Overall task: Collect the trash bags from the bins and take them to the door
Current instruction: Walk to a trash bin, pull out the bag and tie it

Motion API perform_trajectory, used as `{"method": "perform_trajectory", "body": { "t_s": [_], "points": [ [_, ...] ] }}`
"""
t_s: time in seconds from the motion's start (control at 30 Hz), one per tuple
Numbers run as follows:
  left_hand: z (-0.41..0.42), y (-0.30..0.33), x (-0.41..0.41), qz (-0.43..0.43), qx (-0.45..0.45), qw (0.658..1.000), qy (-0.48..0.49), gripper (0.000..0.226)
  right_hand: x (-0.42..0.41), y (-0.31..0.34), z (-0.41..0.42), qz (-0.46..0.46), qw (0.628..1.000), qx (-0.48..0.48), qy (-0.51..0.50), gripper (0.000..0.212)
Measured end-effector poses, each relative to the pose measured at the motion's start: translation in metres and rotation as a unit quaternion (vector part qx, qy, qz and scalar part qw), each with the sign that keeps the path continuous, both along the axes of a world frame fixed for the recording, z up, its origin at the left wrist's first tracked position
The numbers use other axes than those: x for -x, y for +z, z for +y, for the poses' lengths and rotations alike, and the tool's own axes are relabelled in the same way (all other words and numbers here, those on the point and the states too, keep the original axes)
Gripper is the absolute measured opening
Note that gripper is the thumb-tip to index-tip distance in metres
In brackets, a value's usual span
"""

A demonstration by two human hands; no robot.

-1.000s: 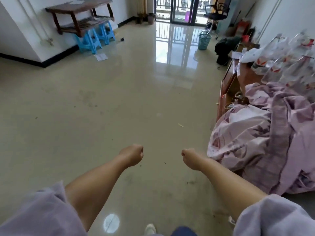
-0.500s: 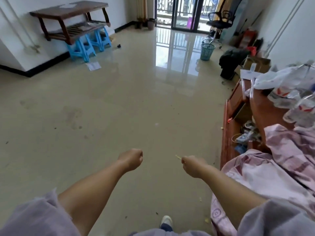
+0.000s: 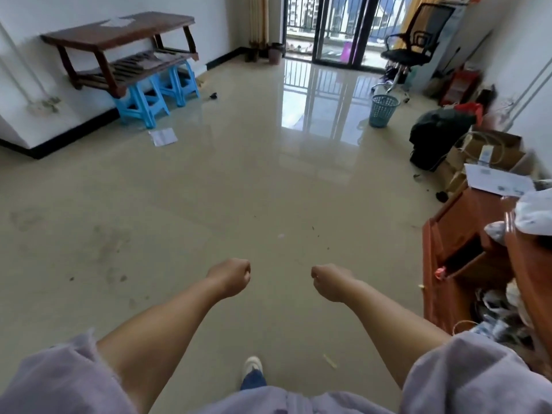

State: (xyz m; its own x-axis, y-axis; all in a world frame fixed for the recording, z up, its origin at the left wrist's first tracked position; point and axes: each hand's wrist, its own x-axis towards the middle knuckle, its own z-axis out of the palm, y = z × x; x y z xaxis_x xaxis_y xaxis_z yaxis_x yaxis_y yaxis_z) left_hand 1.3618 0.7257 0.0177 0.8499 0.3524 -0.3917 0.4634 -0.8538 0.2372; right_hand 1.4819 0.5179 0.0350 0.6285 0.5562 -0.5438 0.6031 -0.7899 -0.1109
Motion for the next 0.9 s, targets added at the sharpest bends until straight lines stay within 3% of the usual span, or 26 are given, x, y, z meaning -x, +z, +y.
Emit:
{"method": "perform_trajectory", "body": {
  "t_s": [0.43,0.9],
  "points": [
    [0.157,-0.002,-0.308,0.005,0.014,0.999,-0.046,0.029,-0.285,-0.011,0.15,-0.015,0.999,-0.016,-0.031,0.034],
    [0.304,0.002,-0.635,-0.008,0.008,1.0,0.027,0.031,-0.647,-0.011,0.299,-0.033,0.999,0.008,0.039,0.033]
  ]
}}
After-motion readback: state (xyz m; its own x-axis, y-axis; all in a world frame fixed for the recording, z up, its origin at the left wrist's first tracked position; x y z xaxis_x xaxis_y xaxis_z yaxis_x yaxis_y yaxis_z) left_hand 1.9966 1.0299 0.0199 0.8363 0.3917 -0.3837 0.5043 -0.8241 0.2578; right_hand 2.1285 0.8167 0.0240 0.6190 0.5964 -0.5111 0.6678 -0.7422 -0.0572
